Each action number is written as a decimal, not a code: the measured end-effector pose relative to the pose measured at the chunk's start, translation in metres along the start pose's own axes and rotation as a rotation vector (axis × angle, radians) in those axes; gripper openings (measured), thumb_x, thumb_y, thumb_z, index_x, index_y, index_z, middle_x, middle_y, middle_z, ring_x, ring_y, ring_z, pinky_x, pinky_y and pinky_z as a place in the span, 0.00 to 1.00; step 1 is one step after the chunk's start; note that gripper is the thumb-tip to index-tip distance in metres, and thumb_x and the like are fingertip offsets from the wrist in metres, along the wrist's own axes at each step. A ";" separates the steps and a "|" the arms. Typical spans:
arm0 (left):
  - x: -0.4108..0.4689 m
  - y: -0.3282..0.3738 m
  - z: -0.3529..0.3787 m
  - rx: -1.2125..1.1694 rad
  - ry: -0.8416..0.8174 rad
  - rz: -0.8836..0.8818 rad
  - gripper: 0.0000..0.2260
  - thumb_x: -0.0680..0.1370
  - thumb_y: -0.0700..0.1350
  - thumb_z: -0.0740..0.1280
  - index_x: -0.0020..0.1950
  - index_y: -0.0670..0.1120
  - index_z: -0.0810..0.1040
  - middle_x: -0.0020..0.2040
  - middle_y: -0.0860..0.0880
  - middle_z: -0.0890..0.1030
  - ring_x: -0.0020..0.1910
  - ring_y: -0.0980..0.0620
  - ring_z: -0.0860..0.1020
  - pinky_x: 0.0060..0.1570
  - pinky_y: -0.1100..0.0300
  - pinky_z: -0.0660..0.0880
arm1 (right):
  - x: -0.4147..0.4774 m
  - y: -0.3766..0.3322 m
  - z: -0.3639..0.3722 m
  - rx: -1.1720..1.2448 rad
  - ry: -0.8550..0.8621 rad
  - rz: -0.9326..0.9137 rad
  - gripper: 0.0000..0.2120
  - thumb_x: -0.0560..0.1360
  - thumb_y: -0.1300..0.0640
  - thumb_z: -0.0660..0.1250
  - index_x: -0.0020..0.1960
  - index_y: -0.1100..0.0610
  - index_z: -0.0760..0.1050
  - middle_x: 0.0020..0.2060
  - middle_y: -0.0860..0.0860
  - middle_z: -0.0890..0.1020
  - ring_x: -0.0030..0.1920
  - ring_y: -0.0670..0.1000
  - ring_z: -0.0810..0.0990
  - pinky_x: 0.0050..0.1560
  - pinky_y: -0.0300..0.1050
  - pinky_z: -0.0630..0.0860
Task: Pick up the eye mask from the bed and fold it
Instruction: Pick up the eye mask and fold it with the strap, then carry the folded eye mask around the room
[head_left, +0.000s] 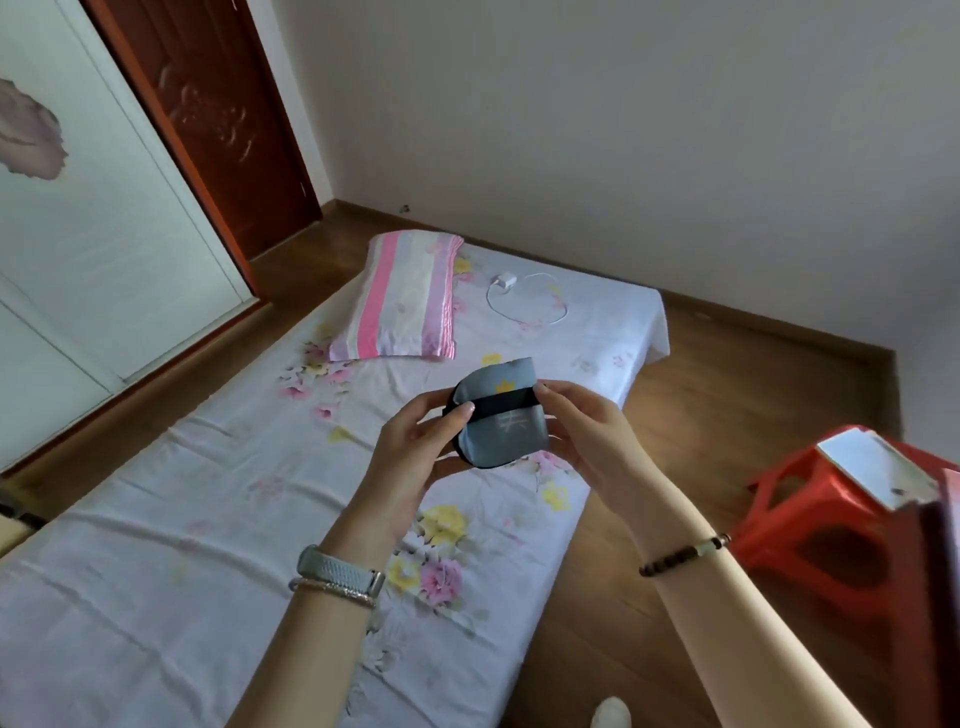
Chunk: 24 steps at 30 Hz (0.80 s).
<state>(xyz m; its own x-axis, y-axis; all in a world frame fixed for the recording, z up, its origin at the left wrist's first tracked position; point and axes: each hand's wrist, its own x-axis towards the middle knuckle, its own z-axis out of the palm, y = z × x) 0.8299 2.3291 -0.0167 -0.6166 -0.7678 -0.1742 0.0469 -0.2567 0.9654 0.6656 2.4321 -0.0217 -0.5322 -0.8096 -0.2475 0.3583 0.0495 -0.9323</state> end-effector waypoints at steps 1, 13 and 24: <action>0.008 -0.001 0.015 0.006 -0.026 -0.007 0.10 0.77 0.43 0.69 0.58 0.45 0.81 0.48 0.47 0.87 0.48 0.47 0.85 0.42 0.57 0.80 | 0.001 -0.005 -0.015 0.004 0.023 -0.004 0.13 0.79 0.55 0.68 0.58 0.63 0.80 0.52 0.65 0.84 0.47 0.57 0.84 0.47 0.46 0.82; 0.101 -0.020 0.197 0.079 -0.288 -0.056 0.11 0.77 0.41 0.69 0.59 0.45 0.80 0.50 0.46 0.85 0.48 0.48 0.84 0.47 0.54 0.81 | 0.028 -0.067 -0.187 0.035 0.312 -0.083 0.09 0.80 0.57 0.66 0.54 0.60 0.81 0.44 0.56 0.86 0.37 0.50 0.86 0.37 0.41 0.82; 0.162 -0.043 0.316 0.047 -0.480 -0.168 0.08 0.78 0.40 0.68 0.56 0.46 0.81 0.49 0.47 0.85 0.48 0.47 0.84 0.45 0.55 0.81 | 0.045 -0.093 -0.299 0.049 0.465 -0.113 0.09 0.80 0.56 0.66 0.55 0.59 0.82 0.47 0.56 0.87 0.43 0.52 0.87 0.47 0.47 0.85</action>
<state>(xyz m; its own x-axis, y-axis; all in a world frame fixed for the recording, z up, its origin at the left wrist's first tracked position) 0.4796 2.4009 -0.0251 -0.9045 -0.3592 -0.2297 -0.1126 -0.3184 0.9413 0.3790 2.5665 -0.0251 -0.8526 -0.4602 -0.2477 0.3082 -0.0600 -0.9494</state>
